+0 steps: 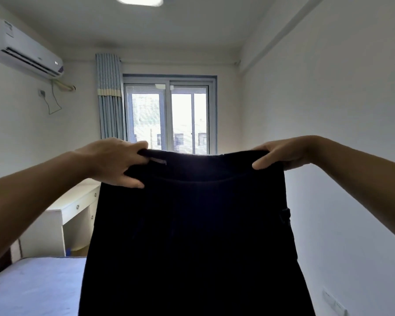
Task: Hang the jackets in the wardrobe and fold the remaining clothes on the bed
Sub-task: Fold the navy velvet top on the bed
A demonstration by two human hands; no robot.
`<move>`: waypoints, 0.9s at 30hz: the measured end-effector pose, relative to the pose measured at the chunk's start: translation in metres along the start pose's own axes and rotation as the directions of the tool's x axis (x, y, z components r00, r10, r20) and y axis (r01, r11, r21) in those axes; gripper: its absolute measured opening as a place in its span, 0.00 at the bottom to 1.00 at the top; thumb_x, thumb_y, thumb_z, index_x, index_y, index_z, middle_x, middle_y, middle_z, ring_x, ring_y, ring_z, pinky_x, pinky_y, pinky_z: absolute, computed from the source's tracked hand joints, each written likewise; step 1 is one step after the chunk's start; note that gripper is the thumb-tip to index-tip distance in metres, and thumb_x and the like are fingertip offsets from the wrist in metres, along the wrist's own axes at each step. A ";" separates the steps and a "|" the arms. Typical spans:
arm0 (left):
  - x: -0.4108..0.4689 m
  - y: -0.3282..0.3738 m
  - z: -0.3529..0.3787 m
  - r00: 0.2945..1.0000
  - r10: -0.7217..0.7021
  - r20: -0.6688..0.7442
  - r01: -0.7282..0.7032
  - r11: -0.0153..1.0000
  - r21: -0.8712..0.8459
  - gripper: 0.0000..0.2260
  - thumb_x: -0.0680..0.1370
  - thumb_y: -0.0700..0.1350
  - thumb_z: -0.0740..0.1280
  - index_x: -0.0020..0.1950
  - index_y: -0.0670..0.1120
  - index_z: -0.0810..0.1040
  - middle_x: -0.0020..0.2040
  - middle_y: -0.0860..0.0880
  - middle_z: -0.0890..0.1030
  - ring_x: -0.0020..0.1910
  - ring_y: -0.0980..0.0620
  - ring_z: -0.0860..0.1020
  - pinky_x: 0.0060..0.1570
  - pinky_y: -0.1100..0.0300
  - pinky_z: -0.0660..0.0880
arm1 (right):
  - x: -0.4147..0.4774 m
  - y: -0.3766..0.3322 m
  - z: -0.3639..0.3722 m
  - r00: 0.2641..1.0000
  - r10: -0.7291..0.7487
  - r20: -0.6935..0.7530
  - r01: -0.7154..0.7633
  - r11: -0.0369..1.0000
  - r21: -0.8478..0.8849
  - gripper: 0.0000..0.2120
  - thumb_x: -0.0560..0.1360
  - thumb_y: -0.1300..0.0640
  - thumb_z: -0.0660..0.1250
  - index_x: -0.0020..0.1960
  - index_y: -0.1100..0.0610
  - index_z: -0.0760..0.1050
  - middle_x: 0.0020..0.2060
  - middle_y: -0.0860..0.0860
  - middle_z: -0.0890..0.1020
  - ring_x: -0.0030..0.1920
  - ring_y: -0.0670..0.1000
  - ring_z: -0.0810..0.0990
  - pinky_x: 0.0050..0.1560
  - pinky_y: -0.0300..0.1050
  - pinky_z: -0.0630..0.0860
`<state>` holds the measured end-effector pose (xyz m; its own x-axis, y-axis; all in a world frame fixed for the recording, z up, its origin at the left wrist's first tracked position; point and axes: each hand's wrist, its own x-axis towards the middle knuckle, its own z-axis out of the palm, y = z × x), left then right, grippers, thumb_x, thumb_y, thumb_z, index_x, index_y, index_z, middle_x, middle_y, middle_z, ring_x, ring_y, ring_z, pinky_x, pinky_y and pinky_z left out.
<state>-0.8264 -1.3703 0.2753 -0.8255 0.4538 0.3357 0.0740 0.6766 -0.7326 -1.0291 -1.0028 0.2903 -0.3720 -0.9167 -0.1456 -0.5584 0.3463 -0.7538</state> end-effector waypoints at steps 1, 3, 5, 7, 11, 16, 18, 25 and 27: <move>-0.001 -0.001 0.001 0.999 0.046 -0.013 -0.046 0.998 0.036 0.24 0.76 0.68 0.48 0.53 0.55 0.76 0.49 0.53 0.71 0.30 0.60 0.70 0.31 0.71 0.62 | 0.002 0.000 0.003 0.999 0.030 0.012 -0.030 0.999 -0.025 0.19 0.72 0.54 0.70 0.62 0.56 0.76 0.54 0.53 0.83 0.53 0.54 0.83 0.51 0.46 0.80; 0.000 -0.001 0.001 0.994 0.105 -0.036 -0.102 0.992 0.073 0.18 0.78 0.60 0.52 0.51 0.53 0.78 0.49 0.51 0.72 0.36 0.58 0.76 0.32 0.68 0.70 | 0.008 -0.001 0.011 0.998 0.050 -0.048 -0.052 0.998 -0.037 0.13 0.73 0.56 0.69 0.57 0.56 0.79 0.48 0.52 0.85 0.48 0.51 0.84 0.46 0.42 0.80; 0.003 -0.002 0.001 0.986 0.104 -0.128 -0.099 0.994 0.046 0.10 0.76 0.51 0.63 0.50 0.49 0.79 0.51 0.47 0.75 0.41 0.53 0.79 0.38 0.61 0.78 | 0.015 0.000 0.021 0.985 0.049 -0.164 -0.056 0.998 -0.034 0.08 0.76 0.59 0.64 0.46 0.52 0.82 0.38 0.48 0.84 0.39 0.47 0.83 0.38 0.39 0.79; 0.006 -0.006 0.004 0.975 0.012 -0.224 -0.016 1.000 -0.016 0.10 0.70 0.45 0.70 0.50 0.46 0.80 0.56 0.42 0.76 0.47 0.45 0.80 0.45 0.53 0.80 | 0.022 0.001 0.029 0.959 0.027 -0.281 -0.029 1.000 -0.002 0.18 0.76 0.62 0.60 0.33 0.51 0.81 0.30 0.46 0.80 0.32 0.44 0.79 0.35 0.39 0.77; -0.003 -0.016 0.017 0.927 -0.211 -0.310 0.135 0.959 -0.249 0.07 0.71 0.32 0.69 0.45 0.43 0.78 0.51 0.42 0.77 0.45 0.45 0.79 0.44 0.54 0.79 | 0.034 0.006 0.042 0.879 -0.072 -0.472 0.242 0.919 0.311 0.11 0.73 0.65 0.55 0.36 0.58 0.73 0.25 0.48 0.75 0.27 0.45 0.74 0.28 0.35 0.72; -0.012 -0.029 0.030 0.812 -0.577 -0.084 0.347 0.594 -0.726 0.20 0.72 0.25 0.58 0.35 0.50 0.72 0.32 0.50 0.73 0.32 0.51 0.72 0.35 0.60 0.67 | 0.039 0.007 0.043 0.862 -0.014 -0.507 0.285 0.841 0.460 0.08 0.74 0.57 0.56 0.42 0.58 0.71 0.27 0.49 0.74 0.26 0.46 0.74 0.26 0.36 0.71; -0.012 -0.024 0.031 0.780 -0.616 0.111 0.319 0.238 -0.918 0.19 0.73 0.24 0.54 0.35 0.45 0.74 0.30 0.50 0.71 0.31 0.54 0.68 0.33 0.60 0.65 | 0.042 0.003 0.044 0.884 0.027 -0.466 0.213 0.866 0.452 0.08 0.75 0.55 0.57 0.41 0.57 0.72 0.30 0.51 0.76 0.28 0.47 0.76 0.28 0.38 0.73; -0.019 -0.017 0.016 0.844 -0.488 0.220 0.344 0.181 -0.921 0.07 0.73 0.42 0.61 0.35 0.49 0.72 0.31 0.53 0.73 0.30 0.59 0.71 0.29 0.66 0.67 | 0.035 -0.011 0.042 0.974 0.038 -0.222 0.033 0.951 0.306 0.13 0.67 0.45 0.66 0.43 0.54 0.75 0.36 0.51 0.78 0.36 0.48 0.77 0.35 0.39 0.74; -0.018 -0.018 0.019 0.904 -0.381 0.191 0.406 0.632 -0.660 0.11 0.75 0.42 0.67 0.36 0.52 0.69 0.33 0.52 0.73 0.30 0.57 0.70 0.31 0.65 0.64 | 0.035 -0.011 0.044 0.971 0.023 -0.236 0.015 0.987 0.158 0.14 0.70 0.46 0.66 0.47 0.56 0.74 0.38 0.52 0.76 0.36 0.47 0.76 0.33 0.38 0.73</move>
<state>-0.8236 -1.4020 0.2714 -0.8818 0.0414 0.4697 0.0809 0.9947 0.0641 -1.0034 -1.0479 0.2654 -0.5496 -0.8354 -0.0073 -0.4401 0.2970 -0.8474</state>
